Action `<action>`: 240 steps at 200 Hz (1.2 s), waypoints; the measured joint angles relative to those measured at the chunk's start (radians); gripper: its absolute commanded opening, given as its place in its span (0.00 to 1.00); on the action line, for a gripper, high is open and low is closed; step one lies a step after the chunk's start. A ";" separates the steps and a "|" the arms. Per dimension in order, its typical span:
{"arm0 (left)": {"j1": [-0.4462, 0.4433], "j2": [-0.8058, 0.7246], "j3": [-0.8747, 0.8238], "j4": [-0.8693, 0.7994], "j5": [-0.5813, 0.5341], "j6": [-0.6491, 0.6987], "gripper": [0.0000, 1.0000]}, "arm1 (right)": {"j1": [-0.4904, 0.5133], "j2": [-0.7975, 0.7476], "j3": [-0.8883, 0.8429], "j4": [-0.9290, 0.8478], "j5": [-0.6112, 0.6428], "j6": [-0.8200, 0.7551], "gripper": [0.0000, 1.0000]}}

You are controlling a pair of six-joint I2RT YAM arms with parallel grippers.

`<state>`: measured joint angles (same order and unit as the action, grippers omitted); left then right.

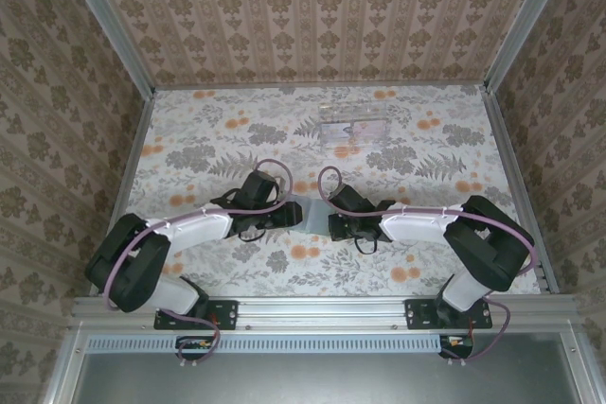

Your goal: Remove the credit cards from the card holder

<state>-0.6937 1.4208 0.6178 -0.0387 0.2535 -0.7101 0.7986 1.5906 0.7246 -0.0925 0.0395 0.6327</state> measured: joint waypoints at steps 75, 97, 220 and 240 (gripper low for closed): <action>-0.009 0.085 0.042 0.018 -0.015 0.008 0.54 | 0.000 0.000 0.000 0.000 0.000 0.001 0.13; -0.023 0.091 0.044 0.033 -0.013 0.007 0.54 | 0.000 0.000 0.000 0.000 0.000 0.003 0.13; -0.070 0.051 0.045 0.099 0.114 -0.011 0.53 | 0.000 0.000 0.000 0.000 0.000 0.003 0.13; -0.061 0.034 0.048 0.066 0.089 0.005 0.53 | 0.000 0.000 0.000 0.000 0.000 0.003 0.13</action>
<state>-0.7544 1.4548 0.6662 0.0277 0.3428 -0.7052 0.7986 1.5909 0.7246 -0.0929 0.0395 0.6361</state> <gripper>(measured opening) 0.530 0.127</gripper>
